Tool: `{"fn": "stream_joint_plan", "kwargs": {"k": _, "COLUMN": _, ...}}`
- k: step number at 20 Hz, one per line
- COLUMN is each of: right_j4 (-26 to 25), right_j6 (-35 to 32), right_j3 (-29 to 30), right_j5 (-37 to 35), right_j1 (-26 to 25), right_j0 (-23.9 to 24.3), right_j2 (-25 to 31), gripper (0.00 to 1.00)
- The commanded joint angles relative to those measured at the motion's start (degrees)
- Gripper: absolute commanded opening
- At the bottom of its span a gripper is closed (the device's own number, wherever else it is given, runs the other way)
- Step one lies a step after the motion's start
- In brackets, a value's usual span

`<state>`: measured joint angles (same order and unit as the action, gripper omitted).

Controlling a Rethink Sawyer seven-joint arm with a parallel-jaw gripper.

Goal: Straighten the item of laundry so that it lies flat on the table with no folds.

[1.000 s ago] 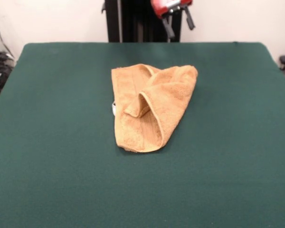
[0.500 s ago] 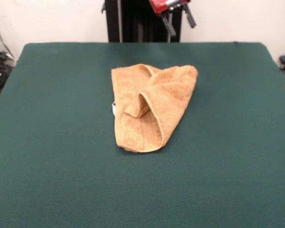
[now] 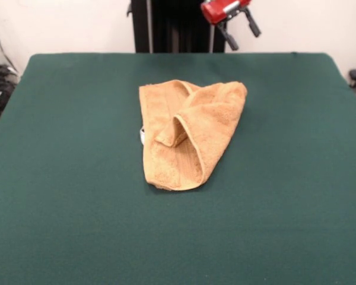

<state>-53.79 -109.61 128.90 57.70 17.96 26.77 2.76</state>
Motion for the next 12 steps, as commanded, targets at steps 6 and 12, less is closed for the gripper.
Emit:
{"fn": "stream_joint_plan", "kwargs": {"k": 6, "right_j4": 3.28, "right_j6": 5.02, "right_j3": -11.70, "right_j5": 0.62, "right_j1": 1.67, "right_j0": -6.77, "right_j2": -2.56, "gripper": 1.00}}
{"fn": "stream_joint_plan", "kwargs": {"k": 12, "right_j4": 9.28, "right_j6": 13.91, "right_j3": -11.11, "right_j5": 11.41, "right_j1": 0.25, "right_j0": -11.05, "right_j2": -8.55, "gripper": 1.00}}
